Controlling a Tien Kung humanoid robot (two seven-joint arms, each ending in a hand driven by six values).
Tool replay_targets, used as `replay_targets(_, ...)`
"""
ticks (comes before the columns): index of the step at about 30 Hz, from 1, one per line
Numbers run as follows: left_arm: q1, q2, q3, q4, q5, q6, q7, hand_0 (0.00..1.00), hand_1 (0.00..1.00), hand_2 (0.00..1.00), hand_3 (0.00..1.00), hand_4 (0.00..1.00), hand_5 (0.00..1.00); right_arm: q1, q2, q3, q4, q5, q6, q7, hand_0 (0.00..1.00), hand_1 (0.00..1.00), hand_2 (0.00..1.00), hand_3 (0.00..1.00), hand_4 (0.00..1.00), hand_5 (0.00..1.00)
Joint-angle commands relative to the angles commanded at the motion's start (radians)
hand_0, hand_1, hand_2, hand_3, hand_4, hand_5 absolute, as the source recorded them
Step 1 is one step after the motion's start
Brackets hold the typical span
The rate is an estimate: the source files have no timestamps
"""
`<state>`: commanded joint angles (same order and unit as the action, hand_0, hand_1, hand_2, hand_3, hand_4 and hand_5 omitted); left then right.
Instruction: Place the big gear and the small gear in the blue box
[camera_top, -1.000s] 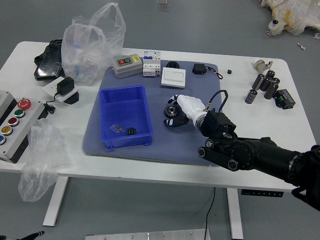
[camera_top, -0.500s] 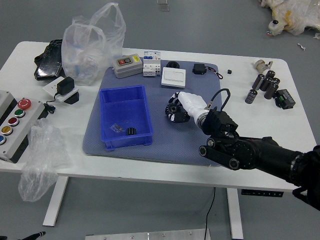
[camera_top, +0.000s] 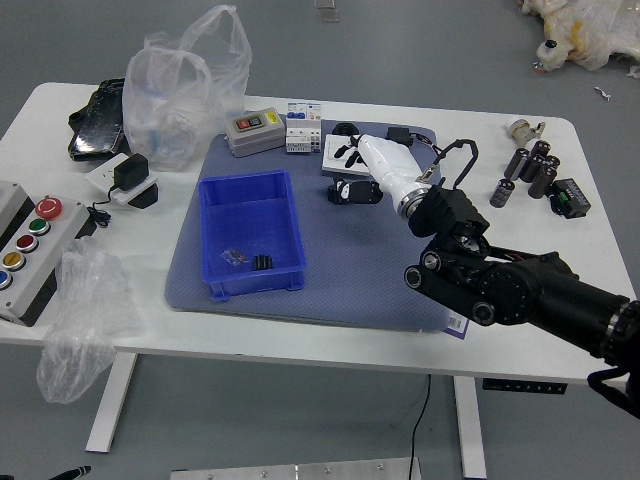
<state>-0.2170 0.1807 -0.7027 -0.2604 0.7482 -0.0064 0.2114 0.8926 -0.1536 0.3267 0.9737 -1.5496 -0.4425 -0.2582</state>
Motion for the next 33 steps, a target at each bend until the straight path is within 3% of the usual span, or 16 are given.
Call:
replay_targets(3, -0.001, -0.001, 0.0, 0.0, 0.001, 0.0, 0.0, 0.716, 0.624, 0.63, 0.73, 0.821, 0.608, 0.0, 0.007, -0.008, 0.029, -0.025, 0.007, -0.007, 0.837, 0.656, 0.568, 0.648, 0.551, 0.157)
replay_targets(6, -0.002, -0.001, 0.001, 0.0, 0.0, -0.001, -0.001, 0.716, 0.624, 0.63, 0.73, 0.821, 0.608, 0.006, 0.011, -0.029, 0.003, -0.003, 0.015, -0.008, 0.837, 0.656, 0.568, 0.648, 0.551, 0.157)
replay_targets(7, -0.002, -0.001, 0.0, 0.0, 0.002, -0.001, 0.0, 0.717, 0.623, 0.629, 0.73, 0.822, 0.611, 0.009, 0.011, -0.036, -0.01, 0.008, 0.017, -0.007, 0.86, 0.723, 0.728, 0.697, 0.651, 0.201)
replay_targets(12, -0.002, 0.001, -0.011, -0.001, 0.015, -0.002, 0.006, 0.717, 0.623, 0.629, 0.73, 0.822, 0.611, 0.035, 0.02, -0.089, -0.109, 0.097, 0.039, -0.002, 0.86, 0.723, 0.728, 0.697, 0.651, 0.201)
replay_targets(13, -0.003, 0.002, -0.012, -0.001, 0.017, -0.002, 0.007, 0.717, 0.624, 0.629, 0.73, 0.821, 0.61, 0.039, 0.021, -0.099, -0.124, 0.112, 0.044, -0.001, 0.887, 0.773, 0.777, 0.787, 0.768, 0.262)
replay_targets(18, -0.007, 0.003, -0.017, -0.002, 0.026, -0.004, 0.009, 0.717, 0.624, 0.629, 0.73, 0.821, 0.61, 0.061, 0.026, -0.162, -0.218, 0.201, 0.076, 0.009, 0.887, 0.773, 0.777, 0.787, 0.768, 0.262)
replay_targets(19, -0.007, 0.003, -0.02, -0.002, 0.029, -0.004, 0.01, 0.717, 0.624, 0.629, 0.73, 0.821, 0.611, 0.065, 0.028, -0.173, -0.231, 0.214, 0.084, 0.009, 0.956, 0.889, 0.894, 0.874, 0.848, 0.33)
replay_targets(24, -0.008, 0.005, -0.035, -0.003, 0.047, -0.006, 0.018, 0.717, 0.624, 0.629, 0.73, 0.821, 0.611, 0.077, 0.042, -0.224, -0.271, 0.271, 0.115, 0.013, 0.956, 0.889, 0.894, 0.874, 0.848, 0.33)
replay_targets(26, -0.009, 0.007, -0.039, -0.004, 0.051, -0.006, 0.02, 0.717, 0.624, 0.63, 0.73, 0.822, 0.611, 0.079, 0.05, -0.247, -0.281, 0.29, 0.123, 0.015, 0.974, 0.927, 0.918, 0.881, 0.878, 0.377)
replay_targets(33, -0.005, 0.007, -0.056, -0.006, 0.063, -0.006, 0.031, 0.717, 0.624, 0.629, 0.73, 0.823, 0.612, 0.087, 0.074, -0.292, -0.289, 0.319, 0.13, 0.02, 0.983, 0.933, 0.924, 0.886, 0.886, 0.417)
